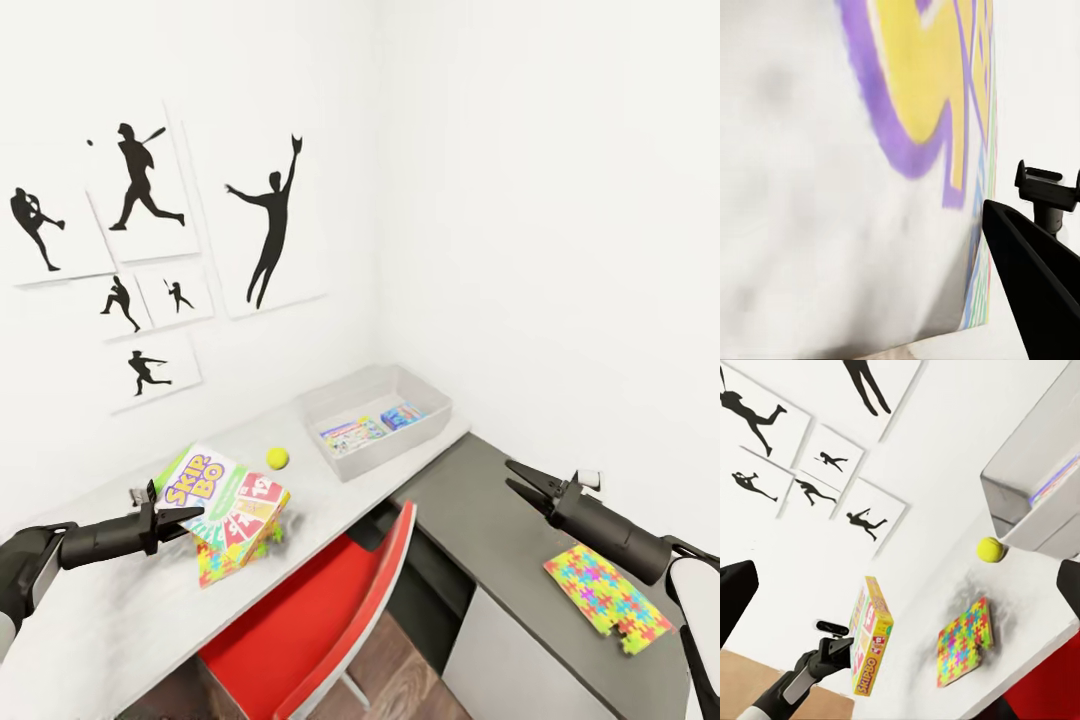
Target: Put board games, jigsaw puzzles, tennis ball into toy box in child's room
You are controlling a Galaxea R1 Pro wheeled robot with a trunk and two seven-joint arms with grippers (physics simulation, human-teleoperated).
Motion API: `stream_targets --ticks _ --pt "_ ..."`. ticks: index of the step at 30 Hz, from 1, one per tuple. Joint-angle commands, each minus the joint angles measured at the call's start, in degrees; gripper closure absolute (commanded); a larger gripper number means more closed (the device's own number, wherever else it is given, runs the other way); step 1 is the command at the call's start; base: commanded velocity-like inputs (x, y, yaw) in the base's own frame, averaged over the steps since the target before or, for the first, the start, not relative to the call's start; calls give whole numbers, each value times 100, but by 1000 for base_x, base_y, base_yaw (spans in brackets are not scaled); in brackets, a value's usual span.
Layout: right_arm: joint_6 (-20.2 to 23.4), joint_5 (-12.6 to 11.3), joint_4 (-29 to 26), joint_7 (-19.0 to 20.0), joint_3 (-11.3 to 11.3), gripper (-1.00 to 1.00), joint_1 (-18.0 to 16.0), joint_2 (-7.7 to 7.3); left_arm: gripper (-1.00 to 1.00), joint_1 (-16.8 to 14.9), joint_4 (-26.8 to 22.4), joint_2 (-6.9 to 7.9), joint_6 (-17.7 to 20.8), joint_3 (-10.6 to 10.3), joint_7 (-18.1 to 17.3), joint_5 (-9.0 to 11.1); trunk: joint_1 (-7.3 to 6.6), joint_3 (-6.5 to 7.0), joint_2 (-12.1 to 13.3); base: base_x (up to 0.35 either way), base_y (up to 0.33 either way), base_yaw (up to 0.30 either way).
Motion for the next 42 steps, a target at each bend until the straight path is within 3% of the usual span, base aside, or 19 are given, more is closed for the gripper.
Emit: stream_targets --ticks 1,13,42 --pt "29 24 -2 34 -9 -100 -5 0 100 -7 1 -1 56 4 -29 1 4 -17 -13 94 0 269" --pt "31 25 -2 61 -25 -100 -5 1 100 -7 1 -1 52 4 -29 1 4 -66 -13 177 0 242" --pt "29 27 -10 87 -39 -100 -5 1 100 -7 1 -1 52 4 -29 1 4 -70 -13 120 -47 8"
